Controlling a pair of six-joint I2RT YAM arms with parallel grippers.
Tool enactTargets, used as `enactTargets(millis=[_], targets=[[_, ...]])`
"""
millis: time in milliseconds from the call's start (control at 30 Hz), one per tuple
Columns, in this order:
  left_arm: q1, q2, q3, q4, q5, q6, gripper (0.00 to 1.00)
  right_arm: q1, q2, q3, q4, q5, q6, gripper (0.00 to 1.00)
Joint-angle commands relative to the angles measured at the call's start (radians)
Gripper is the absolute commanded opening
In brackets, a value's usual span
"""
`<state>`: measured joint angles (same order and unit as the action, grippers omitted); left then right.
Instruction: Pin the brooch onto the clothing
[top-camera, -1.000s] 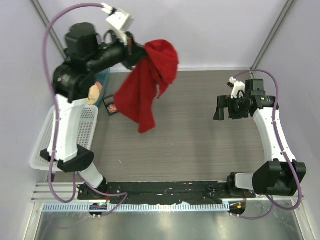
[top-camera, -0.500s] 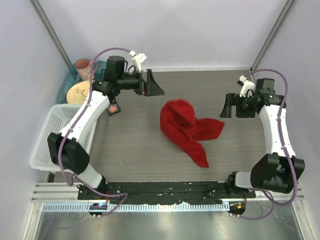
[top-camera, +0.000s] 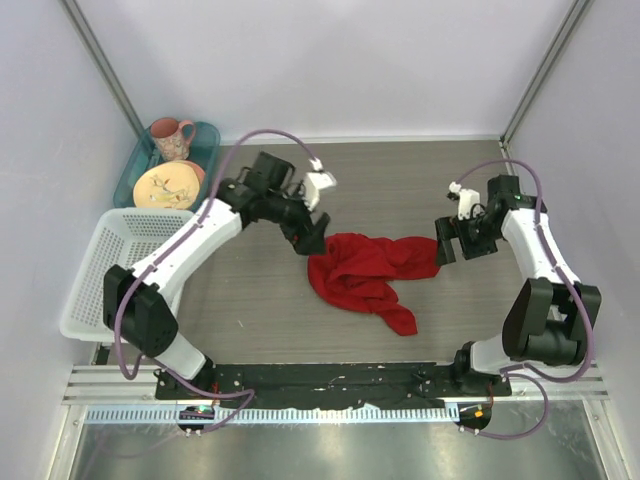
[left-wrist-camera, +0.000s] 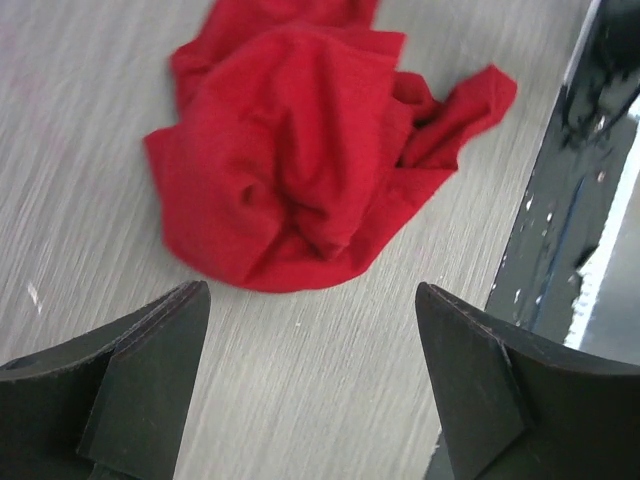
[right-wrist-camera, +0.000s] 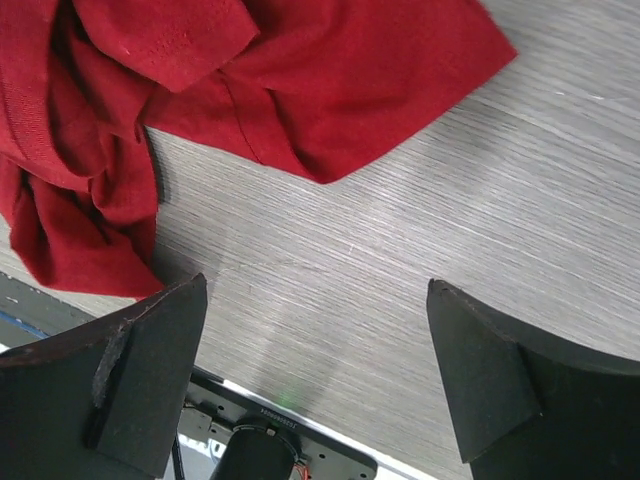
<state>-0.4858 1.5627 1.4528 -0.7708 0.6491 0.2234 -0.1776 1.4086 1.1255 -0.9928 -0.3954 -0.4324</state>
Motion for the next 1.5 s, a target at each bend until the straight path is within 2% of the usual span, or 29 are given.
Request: enactTargets(millis=[0, 133, 233, 433, 533, 600, 633, 667, 700, 733, 767, 800, 833, 867, 967, 1133, 1200, 1300, 1467], targets=[[-0.147, 0.032, 0.003, 0.013, -0.173, 0.168, 0.87, 0.053, 0.053, -0.009, 0.083, 0.026, 0.0, 0.95], [-0.299, 0.126, 0.072, 0.057, -0.285, 0.231, 0.82, 0.128, 0.101, 0.01, 0.118, 0.027, 0.041, 0.94], [-0.377, 0.203, 0.124, 0.091, -0.373, 0.254, 0.81, 0.138, 0.145, 0.031, 0.134, -0.005, 0.081, 0.93], [-0.48, 0.319, 0.162, 0.139, -0.46, 0.32, 0.89, 0.138, 0.222, 0.043, 0.155, -0.026, 0.109, 0.9], [-0.504, 0.367, 0.169, 0.171, -0.528, 0.329, 0.89, 0.138, 0.242, 0.036, 0.169, -0.022, 0.113, 0.91], [-0.51, 0.399, 0.188, 0.177, -0.583, 0.329, 0.82, 0.144, 0.25, 0.028, 0.181, -0.016, 0.113, 0.91], [-0.514, 0.434, 0.202, 0.173, -0.671, 0.326, 0.73, 0.145, 0.256, 0.025, 0.183, -0.007, 0.112, 0.91], [-0.516, 0.453, 0.245, 0.147, -0.689, 0.324, 0.5, 0.147, 0.257, 0.017, 0.187, 0.0, 0.11, 0.9], [-0.514, 0.464, 0.262, 0.121, -0.727, 0.315, 0.42, 0.148, 0.26, 0.013, 0.198, 0.007, 0.109, 0.9], [-0.508, 0.465, 0.273, 0.11, -0.749, 0.297, 0.34, 0.148, 0.266, 0.008, 0.203, 0.026, 0.107, 0.91], [-0.501, 0.442, 0.282, 0.097, -0.728, 0.288, 0.22, 0.148, 0.271, -0.003, 0.209, 0.035, 0.101, 0.9], [-0.488, 0.422, 0.281, 0.081, -0.694, 0.275, 0.17, 0.148, 0.276, -0.01, 0.223, 0.044, 0.098, 0.9], [-0.459, 0.389, 0.274, 0.079, -0.663, 0.236, 0.03, 0.148, 0.279, -0.016, 0.232, 0.058, 0.1, 0.9], [-0.441, 0.329, 0.256, 0.077, -0.585, 0.211, 0.0, 0.148, 0.286, -0.029, 0.24, 0.075, 0.093, 0.89], [-0.341, 0.216, 0.229, 0.061, -0.452, 0.113, 0.0, 0.148, 0.302, -0.046, 0.269, 0.108, 0.089, 0.87], [-0.079, 0.102, 0.146, 0.093, -0.326, -0.051, 0.0, 0.148, 0.27, -0.056, 0.27, 0.083, 0.07, 0.86], [0.022, 0.089, 0.12, 0.087, -0.234, -0.113, 0.0, 0.155, 0.237, -0.058, 0.27, 0.05, 0.052, 0.86], [0.091, 0.099, 0.104, 0.058, -0.136, -0.157, 0.0, 0.177, 0.198, -0.064, 0.286, 0.026, 0.037, 0.87], [0.105, 0.089, 0.063, 0.07, -0.094, -0.162, 0.0, 0.265, 0.153, -0.07, 0.348, 0.009, 0.034, 0.87]])
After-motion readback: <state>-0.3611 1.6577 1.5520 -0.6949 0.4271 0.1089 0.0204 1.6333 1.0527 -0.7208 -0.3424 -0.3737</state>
